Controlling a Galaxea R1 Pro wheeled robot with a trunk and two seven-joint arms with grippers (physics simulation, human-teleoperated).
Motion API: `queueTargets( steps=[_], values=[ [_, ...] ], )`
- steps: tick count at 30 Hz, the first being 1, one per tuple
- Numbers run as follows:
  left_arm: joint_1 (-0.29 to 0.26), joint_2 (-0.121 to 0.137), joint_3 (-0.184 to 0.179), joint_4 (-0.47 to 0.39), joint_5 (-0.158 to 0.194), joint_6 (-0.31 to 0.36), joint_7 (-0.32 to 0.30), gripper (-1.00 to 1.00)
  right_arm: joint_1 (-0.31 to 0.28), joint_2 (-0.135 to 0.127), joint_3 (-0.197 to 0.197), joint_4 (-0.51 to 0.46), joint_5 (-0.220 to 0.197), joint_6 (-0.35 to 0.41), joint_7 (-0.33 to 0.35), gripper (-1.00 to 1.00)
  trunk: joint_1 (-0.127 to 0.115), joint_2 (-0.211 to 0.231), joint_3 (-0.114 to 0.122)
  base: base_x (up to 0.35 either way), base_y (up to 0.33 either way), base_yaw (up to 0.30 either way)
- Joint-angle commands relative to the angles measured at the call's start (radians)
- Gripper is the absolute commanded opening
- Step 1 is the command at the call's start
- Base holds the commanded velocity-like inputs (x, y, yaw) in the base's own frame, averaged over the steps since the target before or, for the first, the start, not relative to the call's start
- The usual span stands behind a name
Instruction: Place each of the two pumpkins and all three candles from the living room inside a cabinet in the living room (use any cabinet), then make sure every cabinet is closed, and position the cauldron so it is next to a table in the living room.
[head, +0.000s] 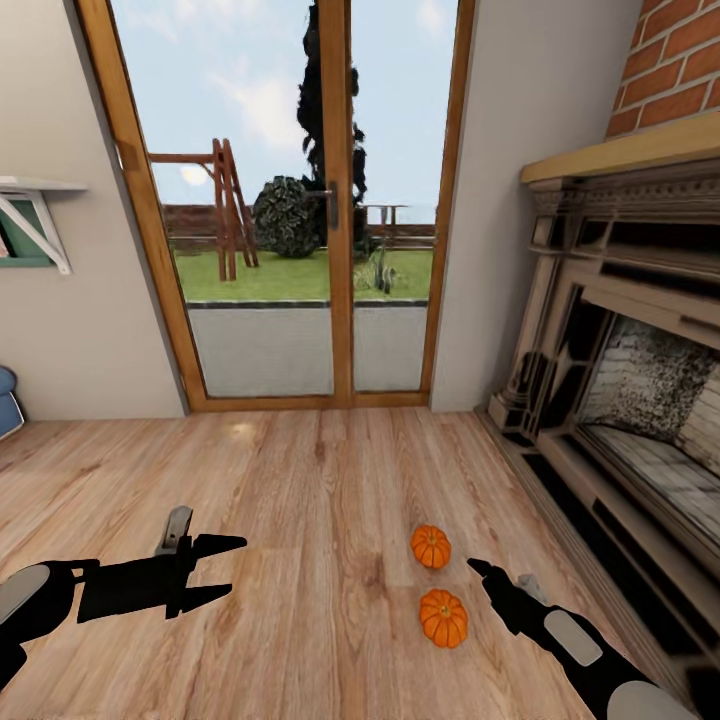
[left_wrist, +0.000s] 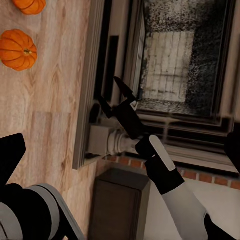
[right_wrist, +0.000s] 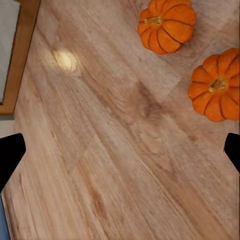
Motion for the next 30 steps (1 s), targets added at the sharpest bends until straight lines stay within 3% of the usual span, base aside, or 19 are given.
queueTargets(
  steps=[1, 30],
  values=[
    [-0.001, 0.001, -0.001, -0.001, 0.011, 0.0, 0.009, 1.0, -0.001, -0.001, 0.004, 0.001, -0.005, -0.002, 0.002, 1.0, 0.004, -0.008, -0.004, 0.0, 0.0, 0.0],
    [-0.001, 0.001, -0.001, -0.001, 0.011, 0.0, 0.009, 1.0, -0.004, 0.004, 0.007, 0.072, -0.005, -0.004, -0.057, 1.0, 0.115, -0.211, -0.095, 0.0, 0.0, 0.0]
  ],
)
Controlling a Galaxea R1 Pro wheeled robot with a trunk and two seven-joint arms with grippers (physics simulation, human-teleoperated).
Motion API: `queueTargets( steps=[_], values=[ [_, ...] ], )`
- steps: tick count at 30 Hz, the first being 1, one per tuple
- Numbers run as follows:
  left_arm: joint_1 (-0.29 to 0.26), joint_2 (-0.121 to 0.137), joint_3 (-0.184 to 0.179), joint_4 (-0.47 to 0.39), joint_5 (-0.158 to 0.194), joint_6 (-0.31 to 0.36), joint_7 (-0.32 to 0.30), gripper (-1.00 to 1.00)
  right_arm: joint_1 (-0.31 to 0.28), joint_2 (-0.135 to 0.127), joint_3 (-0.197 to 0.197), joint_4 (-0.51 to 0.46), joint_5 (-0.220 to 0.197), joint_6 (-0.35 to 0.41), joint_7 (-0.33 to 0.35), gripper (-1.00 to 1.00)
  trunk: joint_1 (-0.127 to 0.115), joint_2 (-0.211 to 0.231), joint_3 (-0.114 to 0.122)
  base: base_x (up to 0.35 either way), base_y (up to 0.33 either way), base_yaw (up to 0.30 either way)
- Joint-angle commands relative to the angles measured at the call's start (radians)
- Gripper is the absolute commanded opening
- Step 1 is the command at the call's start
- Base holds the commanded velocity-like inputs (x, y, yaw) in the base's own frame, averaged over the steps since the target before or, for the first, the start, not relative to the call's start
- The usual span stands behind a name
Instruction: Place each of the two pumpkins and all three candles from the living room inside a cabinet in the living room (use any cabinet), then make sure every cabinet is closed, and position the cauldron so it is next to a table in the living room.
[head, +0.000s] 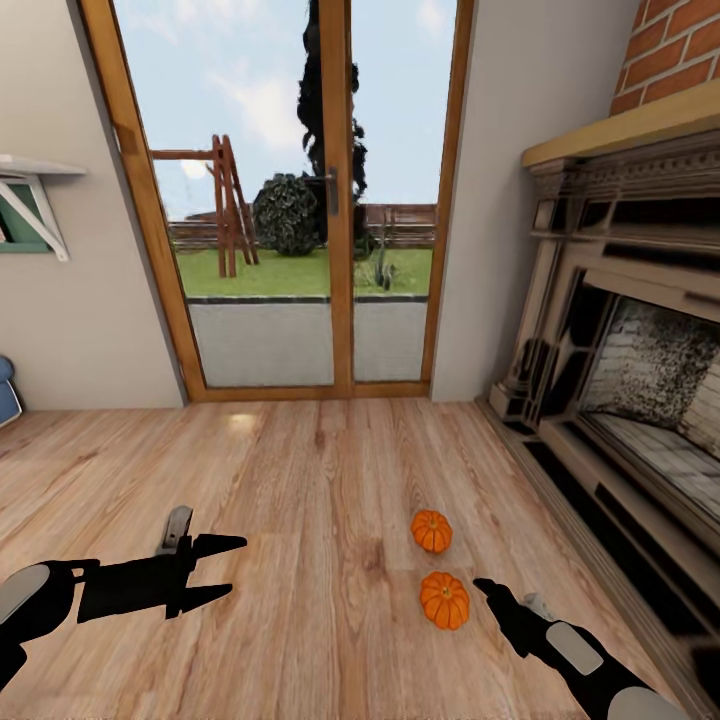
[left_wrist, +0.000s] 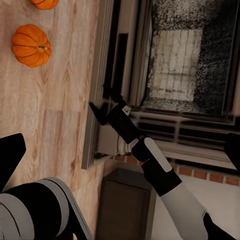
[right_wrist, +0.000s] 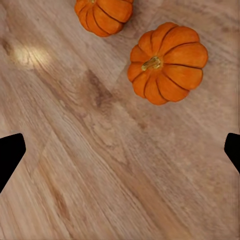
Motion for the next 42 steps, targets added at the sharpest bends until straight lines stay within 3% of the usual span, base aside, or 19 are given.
queueTargets(
  steps=[1, 10, 33, 42],
  values=[
    [-0.001, 0.001, -0.001, 0.0, 0.011, 0.0, 0.009, 1.0, -0.001, -0.001, 0.007, 0.0, -0.006, 0.002, 0.002, 1.0, 0.004, -0.008, -0.004, 0.0, 0.0, 0.0],
    [-0.001, 0.001, -0.001, 0.0, 0.011, 0.0, 0.009, 1.0, -0.001, -0.001, 0.007, 0.0, -0.006, -0.003, 0.003, 1.0, 0.037, -0.069, -0.033, 0.0, 0.0, 0.0],
    [-0.001, 0.001, -0.002, 0.0, 0.01, 0.0, 0.009, 1.0, -0.001, -0.003, 0.006, -0.001, -0.006, -0.032, 0.015, 1.0, 0.048, -0.074, -0.121, 0.0, 0.0, 0.0],
    [-0.001, 0.001, -0.002, 0.0, 0.01, 0.0, 0.009, 1.0, -0.001, -0.006, 0.004, 0.004, -0.008, -0.047, 0.144, 1.0, 0.052, -0.076, -0.156, 0.0, 0.0, 0.0]
  ],
)
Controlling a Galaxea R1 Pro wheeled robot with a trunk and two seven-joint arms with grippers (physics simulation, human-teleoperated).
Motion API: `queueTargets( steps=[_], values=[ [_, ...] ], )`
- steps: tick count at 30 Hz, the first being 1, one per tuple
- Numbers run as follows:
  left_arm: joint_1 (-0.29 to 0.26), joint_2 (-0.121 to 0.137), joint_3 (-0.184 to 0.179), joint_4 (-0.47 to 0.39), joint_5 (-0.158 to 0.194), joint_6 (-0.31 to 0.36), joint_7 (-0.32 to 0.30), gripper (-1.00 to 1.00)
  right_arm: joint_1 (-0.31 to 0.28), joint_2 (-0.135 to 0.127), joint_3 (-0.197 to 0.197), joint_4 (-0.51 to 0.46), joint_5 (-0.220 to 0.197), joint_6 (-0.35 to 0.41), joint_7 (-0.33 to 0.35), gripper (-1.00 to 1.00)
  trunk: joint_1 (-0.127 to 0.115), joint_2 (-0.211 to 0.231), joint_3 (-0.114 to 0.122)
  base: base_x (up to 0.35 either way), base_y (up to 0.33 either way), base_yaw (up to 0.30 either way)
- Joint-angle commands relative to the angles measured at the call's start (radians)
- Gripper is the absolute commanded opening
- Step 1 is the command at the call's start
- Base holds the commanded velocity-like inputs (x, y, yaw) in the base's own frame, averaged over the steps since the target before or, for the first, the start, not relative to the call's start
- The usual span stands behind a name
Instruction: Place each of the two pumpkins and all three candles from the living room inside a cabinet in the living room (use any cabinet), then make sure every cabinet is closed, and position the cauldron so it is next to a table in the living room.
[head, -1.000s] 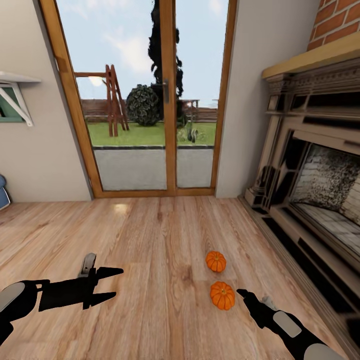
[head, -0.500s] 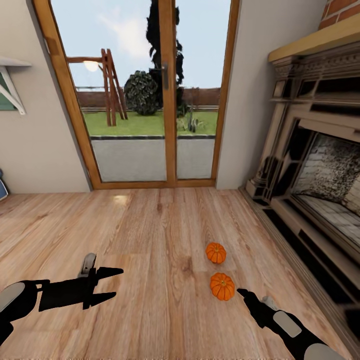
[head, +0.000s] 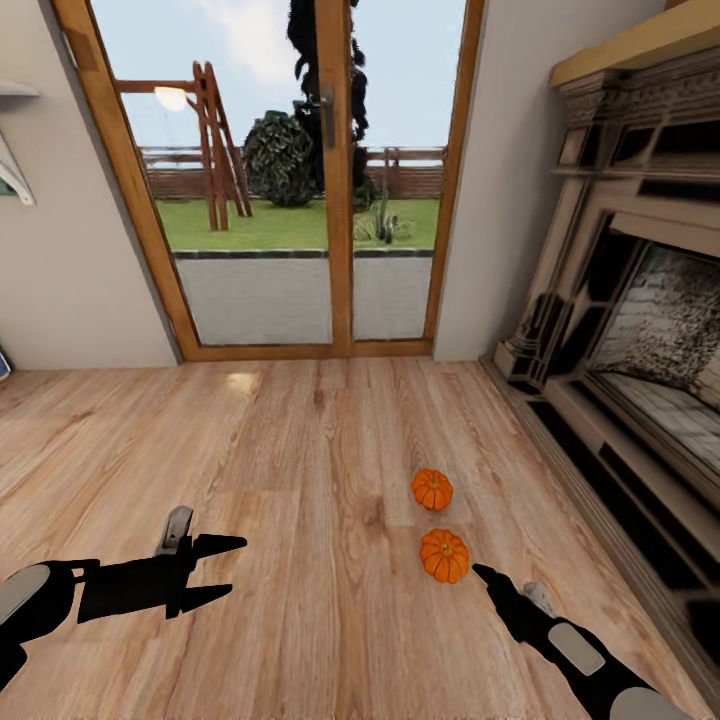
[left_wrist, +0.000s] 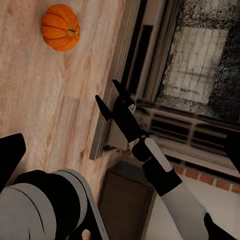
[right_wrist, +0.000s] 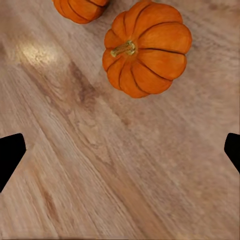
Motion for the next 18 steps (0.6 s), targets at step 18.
queueTargets(
  steps=[18],
  values=[
    [-0.001, 0.001, -0.002, -0.002, 0.011, 0.001, 0.009, 1.0, -0.001, -0.004, 0.006, 0.0, -0.011, 0.014, 0.098, 1.0, 0.008, -0.005, -0.071, 0.0, 0.0, 0.0]
  ],
)
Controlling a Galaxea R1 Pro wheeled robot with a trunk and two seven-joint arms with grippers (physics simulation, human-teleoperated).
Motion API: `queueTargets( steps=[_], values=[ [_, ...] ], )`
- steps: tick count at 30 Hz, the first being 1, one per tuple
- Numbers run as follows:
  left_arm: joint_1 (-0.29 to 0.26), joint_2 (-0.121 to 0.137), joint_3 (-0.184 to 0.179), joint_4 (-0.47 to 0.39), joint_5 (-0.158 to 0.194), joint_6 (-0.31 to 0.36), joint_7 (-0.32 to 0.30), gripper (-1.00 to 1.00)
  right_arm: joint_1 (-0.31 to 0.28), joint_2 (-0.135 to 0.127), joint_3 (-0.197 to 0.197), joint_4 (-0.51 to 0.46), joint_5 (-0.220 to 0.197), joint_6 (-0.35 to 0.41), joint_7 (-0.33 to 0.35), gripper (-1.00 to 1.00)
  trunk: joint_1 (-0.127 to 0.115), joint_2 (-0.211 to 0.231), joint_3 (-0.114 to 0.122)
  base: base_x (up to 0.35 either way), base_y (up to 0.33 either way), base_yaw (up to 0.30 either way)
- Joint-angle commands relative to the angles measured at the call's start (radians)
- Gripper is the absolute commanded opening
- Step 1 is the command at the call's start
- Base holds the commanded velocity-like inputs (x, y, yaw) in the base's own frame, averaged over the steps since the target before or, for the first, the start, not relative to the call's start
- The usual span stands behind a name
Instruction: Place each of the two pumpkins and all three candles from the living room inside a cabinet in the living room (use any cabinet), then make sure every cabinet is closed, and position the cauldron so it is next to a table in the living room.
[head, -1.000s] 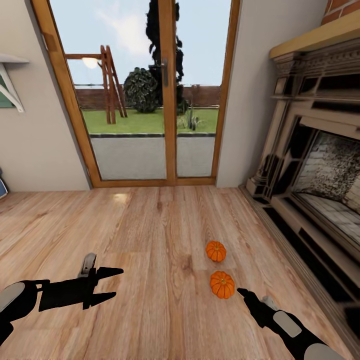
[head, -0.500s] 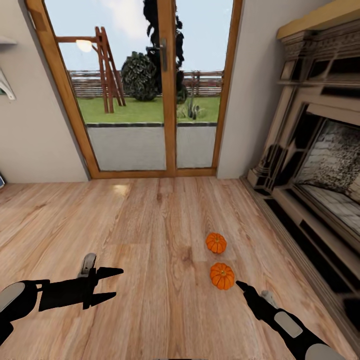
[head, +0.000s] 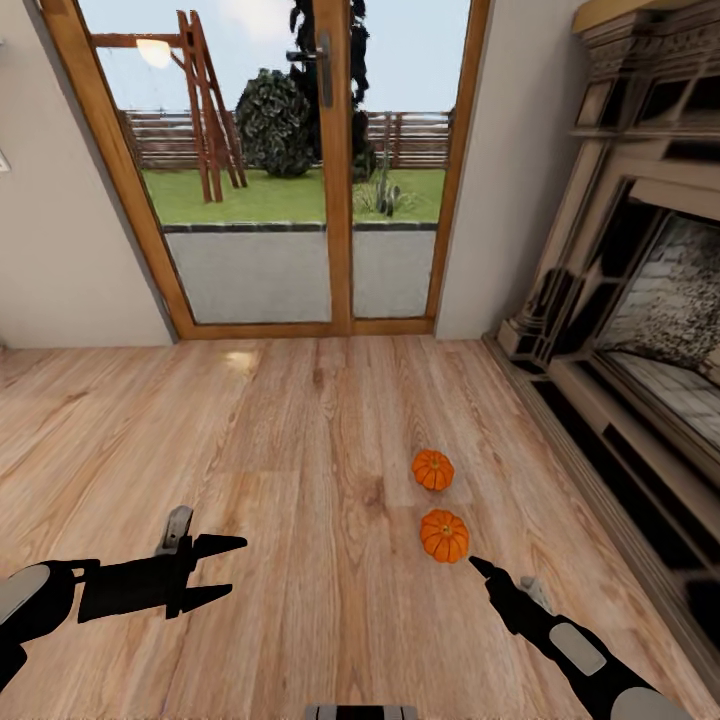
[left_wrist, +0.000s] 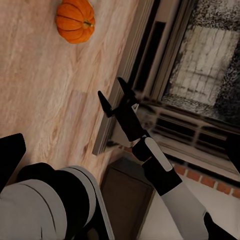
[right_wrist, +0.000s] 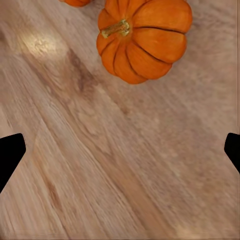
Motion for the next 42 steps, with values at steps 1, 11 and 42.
queueTargets(
  steps=[1, 11, 42],
  values=[
    [-0.001, 0.001, -0.001, -0.001, 0.011, 0.0, 0.009, 1.0, -0.001, -0.001, 0.007, 0.0, -0.01, 0.006, 0.003, 1.0, 0.0, -0.001, -0.005, 0.0, 0.0, 0.0],
    [-0.001, 0.001, -0.002, 0.0, 0.011, 0.0, 0.009, 1.0, -0.001, -0.005, 0.002, -0.001, -0.015, 0.104, 0.0, 1.0, 0.005, -0.003, -0.043, 0.0, 0.0, 0.0],
    [-0.001, 0.001, -0.004, -0.001, 0.008, 0.0, 0.009, 1.0, -0.001, -0.023, -0.031, -0.001, -0.104, 0.152, 0.003, 1.0, 0.013, -0.007, -0.117, 0.006, 0.0, 0.0]
  ],
)
